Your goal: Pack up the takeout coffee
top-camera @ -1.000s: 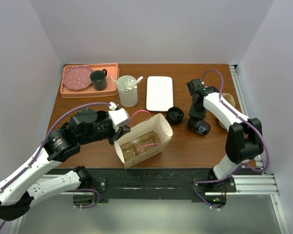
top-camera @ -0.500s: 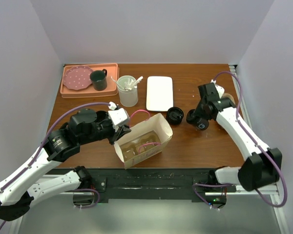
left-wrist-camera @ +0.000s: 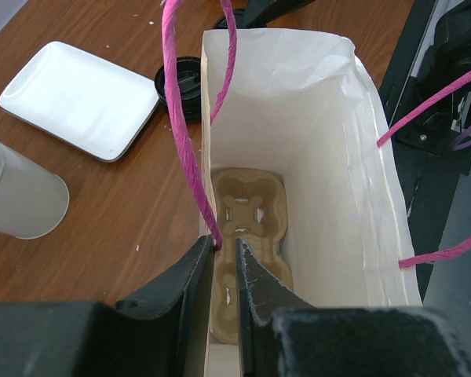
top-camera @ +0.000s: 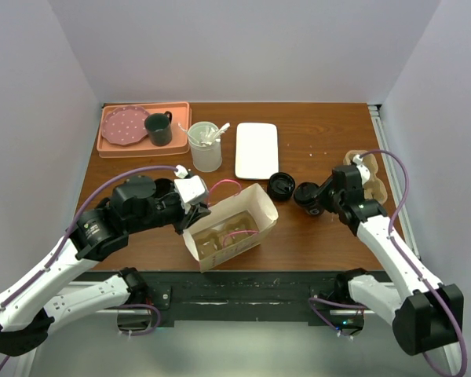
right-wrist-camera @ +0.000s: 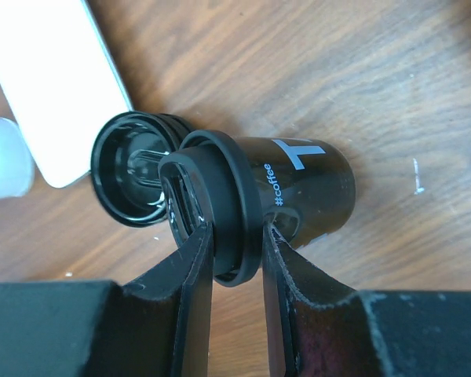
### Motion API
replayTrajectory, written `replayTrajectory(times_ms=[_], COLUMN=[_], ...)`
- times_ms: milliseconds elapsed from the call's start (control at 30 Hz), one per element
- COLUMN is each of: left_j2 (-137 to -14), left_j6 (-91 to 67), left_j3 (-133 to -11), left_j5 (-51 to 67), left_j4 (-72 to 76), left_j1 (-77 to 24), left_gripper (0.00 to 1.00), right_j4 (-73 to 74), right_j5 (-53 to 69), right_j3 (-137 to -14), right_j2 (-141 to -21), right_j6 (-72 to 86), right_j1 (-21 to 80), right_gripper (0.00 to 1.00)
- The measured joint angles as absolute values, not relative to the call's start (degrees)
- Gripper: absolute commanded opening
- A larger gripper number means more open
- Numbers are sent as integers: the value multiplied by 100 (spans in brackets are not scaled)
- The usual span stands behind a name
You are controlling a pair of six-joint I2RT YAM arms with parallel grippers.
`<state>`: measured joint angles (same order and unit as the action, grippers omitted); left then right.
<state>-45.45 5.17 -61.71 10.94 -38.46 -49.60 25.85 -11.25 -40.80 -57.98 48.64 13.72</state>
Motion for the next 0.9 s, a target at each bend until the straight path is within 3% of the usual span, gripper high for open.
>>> replayTrajectory(times_ms=[400, 533, 900], left_j2=[-4630, -4633, -4657], left_j6=[519, 519, 521], left_j3=[-6235, -6237, -6259], left_j5=[1135, 1135, 1135], left_j4=[-3865, -3868, -3865], left_j1=[-4960, -4960, -4960], left_gripper=[24, 24, 27], right_j4=[1557, 1435, 2316], right_j5=[-720, -646, -950], right_j3=[-3188, -2915, -3006], right_j2=[-5199, -4923, -4600], right_j6=[5518, 5739, 5850], right_j1=[1026, 882, 823], right_gripper=[31, 47, 63])
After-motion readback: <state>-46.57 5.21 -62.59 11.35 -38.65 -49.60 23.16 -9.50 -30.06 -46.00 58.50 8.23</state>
